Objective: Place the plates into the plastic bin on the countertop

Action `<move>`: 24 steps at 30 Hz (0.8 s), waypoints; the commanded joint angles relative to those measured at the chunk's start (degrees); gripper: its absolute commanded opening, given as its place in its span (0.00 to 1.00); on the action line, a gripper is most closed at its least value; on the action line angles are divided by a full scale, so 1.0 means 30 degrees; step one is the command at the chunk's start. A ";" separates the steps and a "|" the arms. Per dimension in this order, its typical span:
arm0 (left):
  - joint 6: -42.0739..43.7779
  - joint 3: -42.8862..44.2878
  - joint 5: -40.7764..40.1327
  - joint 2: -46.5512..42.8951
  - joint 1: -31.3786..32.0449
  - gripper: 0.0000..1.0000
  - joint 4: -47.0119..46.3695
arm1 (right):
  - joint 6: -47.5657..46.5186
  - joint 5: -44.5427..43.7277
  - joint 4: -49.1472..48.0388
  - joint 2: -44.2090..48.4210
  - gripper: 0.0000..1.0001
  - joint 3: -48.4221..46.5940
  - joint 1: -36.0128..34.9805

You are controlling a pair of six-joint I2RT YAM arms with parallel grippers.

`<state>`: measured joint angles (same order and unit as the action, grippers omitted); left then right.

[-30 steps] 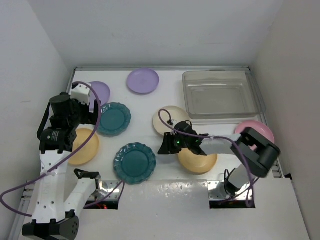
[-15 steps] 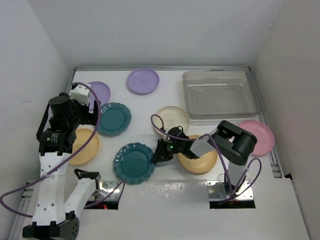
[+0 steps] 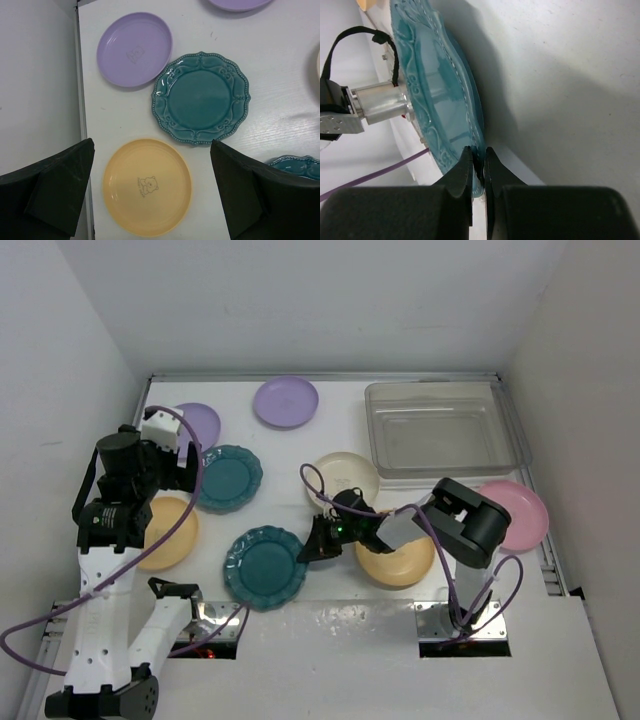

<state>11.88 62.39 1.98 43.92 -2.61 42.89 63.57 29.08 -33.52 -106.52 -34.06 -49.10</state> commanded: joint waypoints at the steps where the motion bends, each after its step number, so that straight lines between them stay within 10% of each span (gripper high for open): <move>1: 0.0464 0.0033 -0.0044 -0.0080 -0.0155 1.00 -0.0382 | -0.0070 -0.0524 0.0711 0.1807 0.00 -0.1209 0.0428; 24: 0.1607 0.0443 0.0307 0.2027 -0.0155 1.00 -0.2198 | 0.4944 0.1353 0.0038 0.7322 0.00 -0.6307 0.8100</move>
<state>16.10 62.41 2.22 49.01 -2.61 39.18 74.83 32.42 -23.33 -89.73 -46.54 -30.35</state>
